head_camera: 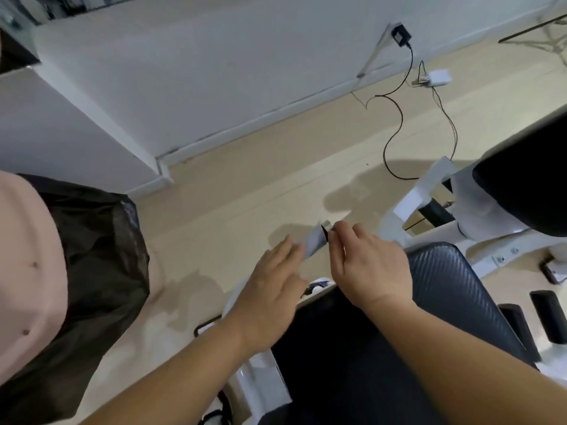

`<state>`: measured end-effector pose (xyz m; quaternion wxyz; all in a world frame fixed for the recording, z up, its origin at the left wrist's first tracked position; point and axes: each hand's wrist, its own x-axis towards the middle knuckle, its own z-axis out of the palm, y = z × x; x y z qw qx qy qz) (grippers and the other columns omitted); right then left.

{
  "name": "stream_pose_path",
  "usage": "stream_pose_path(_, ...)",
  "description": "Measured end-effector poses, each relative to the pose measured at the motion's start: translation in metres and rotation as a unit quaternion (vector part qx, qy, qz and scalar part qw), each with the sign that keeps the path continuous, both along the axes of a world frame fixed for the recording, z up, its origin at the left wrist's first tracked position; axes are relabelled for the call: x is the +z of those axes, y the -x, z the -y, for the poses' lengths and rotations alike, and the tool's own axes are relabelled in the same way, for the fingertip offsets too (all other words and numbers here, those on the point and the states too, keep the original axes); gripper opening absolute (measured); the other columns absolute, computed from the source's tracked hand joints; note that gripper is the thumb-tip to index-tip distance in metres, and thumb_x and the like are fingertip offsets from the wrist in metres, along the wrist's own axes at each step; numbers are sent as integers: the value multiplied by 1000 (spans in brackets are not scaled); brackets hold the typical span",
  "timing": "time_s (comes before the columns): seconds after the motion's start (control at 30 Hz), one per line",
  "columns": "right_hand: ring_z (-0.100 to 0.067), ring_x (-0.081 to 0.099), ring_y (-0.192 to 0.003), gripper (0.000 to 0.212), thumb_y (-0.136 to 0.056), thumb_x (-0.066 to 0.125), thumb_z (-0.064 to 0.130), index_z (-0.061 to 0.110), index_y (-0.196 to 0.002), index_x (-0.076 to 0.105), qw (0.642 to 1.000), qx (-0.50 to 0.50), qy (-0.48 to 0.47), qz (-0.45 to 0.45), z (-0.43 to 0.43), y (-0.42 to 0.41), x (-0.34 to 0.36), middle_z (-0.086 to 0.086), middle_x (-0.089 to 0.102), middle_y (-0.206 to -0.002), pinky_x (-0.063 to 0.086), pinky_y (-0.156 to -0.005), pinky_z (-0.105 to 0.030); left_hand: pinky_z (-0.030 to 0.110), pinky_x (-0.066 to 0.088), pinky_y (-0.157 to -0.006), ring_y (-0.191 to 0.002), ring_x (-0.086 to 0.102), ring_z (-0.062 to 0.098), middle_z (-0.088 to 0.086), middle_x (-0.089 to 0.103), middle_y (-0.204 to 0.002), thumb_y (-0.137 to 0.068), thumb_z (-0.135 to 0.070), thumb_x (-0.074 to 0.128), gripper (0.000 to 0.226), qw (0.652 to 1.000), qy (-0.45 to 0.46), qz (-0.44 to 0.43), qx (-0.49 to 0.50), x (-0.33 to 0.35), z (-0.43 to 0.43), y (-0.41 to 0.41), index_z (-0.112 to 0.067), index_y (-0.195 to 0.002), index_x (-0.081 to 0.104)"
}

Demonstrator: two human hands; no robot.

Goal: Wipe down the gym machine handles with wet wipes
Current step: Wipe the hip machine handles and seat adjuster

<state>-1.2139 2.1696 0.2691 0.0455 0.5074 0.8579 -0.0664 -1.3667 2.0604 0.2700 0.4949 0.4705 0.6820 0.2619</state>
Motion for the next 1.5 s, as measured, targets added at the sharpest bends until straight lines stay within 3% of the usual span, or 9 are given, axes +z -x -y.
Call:
stream_pose_path(0.13, -30, 59, -63, 30, -107, 28, 45, 27, -105, 52, 1000, -4, -13, 12, -1, -2, -6, 4, 56, -78, 26, -53, -36, 35, 50, -97, -108, 63, 9, -13, 70, -115, -102, -41, 51, 32, 989, -36, -62, 130, -12, -15, 10, -28, -126, 67)
stream_pose_path(0.43, -27, 48, -55, 30, -106, 30, 43, 26, -103, 54, 999, -10, -29, 13, 0, 0, -8, 5, 54, -70, 25, -54, -36, 35, 41, -61, -76, 60, 30, -2, 54, -87, -104, -40, 44, 22, 917, 21, -388, -90, -41, -46, -8, -21, -116, 40)
stream_pose_path(0.6, -26, 48, -55, 27, -106, 31, 44, 28, -104, 53, 1000, -16, -18, 2, -1, -1, -7, 5, 54, -70, 26, -55, -36, 28, 39, -54, -59, 51, 19, -5, 52, -68, -87, -29, 65, 23, 976, 140, -45, -162, -41, -77, 29, -20, -81, 44)
stream_pose_path(0.73, -27, 57, -60, 28, -105, 29, 45, 29, -107, 52, 1000, -16, -14, 0, 0, -2, -7, 6, 57, -73, 30, -55, -36, 27, 39, -49, -45, 44, 17, 4, 51, -57, -91, -19, 74, 33, 915, 290, 233, -158, -37, -84, 44, -18, -69, 49)
stream_pose_path(0.87, -28, 58, -59, 28, -106, 31, 45, 28, -105, 53, 1000, -11, -16, -6, -1, -1, -8, 5, 57, -72, 29, -54, -35, 29, 36, -55, -58, 50, 20, -5, 53, -67, -90, -31, 65, 23, 982, 139, -73, -100, -41, -70, 23, -22, -82, 46)
stream_pose_path(1.03, -28, 59, -60, 29, -106, 30, 45, 28, -105, 53, 1000, -14, -17, -4, 0, -1, -6, 5, 59, -73, 26, -54, -35, 33, 29, -52, -61, 47, 27, -2, 53, -81, -88, -11, 62, 27, 904, -9, -423, -63, -51, -36, -12, -22, -98, 38)
stream_pose_path(1.2, -28, 58, -62, 30, -105, 30, 46, 28, -105, 54, 1000, -14, -16, -8, 1, 0, -7, 5, 60, -75, 25, -55, -35, 28, 38, -56, -68, 54, 23, -7, 52, -71, -91, -25, 61, 21, 981, 76, -118, -133, -46, -66, 23, -22, -83, 42)
stream_pose_path(1.37, -28, 58, -62, 31, -104, 30, 47, 28, -105, 55, 1000, -21, -21, -4, 0, 0, -8, 4, 58, -72, 24, -54, -35, 23, 37, -47, -46, 38, 14, 2, 48, -58, -95, -17, 72, 34, 890, 329, 279, -150, -44, -82, 49, -18, -70, 48)
stream_pose_path(1.5, -26, 48, -58, 29, -105, 31, 46, 27, -102, 53, 1000, -19, -16, -2, 0, -1, -6, 5, 53, -69, 24, -53, -35, 29, 35, -52, -59, 51, 21, -4, 54, -68, -90, -28, 67, 26, 980, 106, -140, -91, -49, -61, 20, -22, -78, 44)
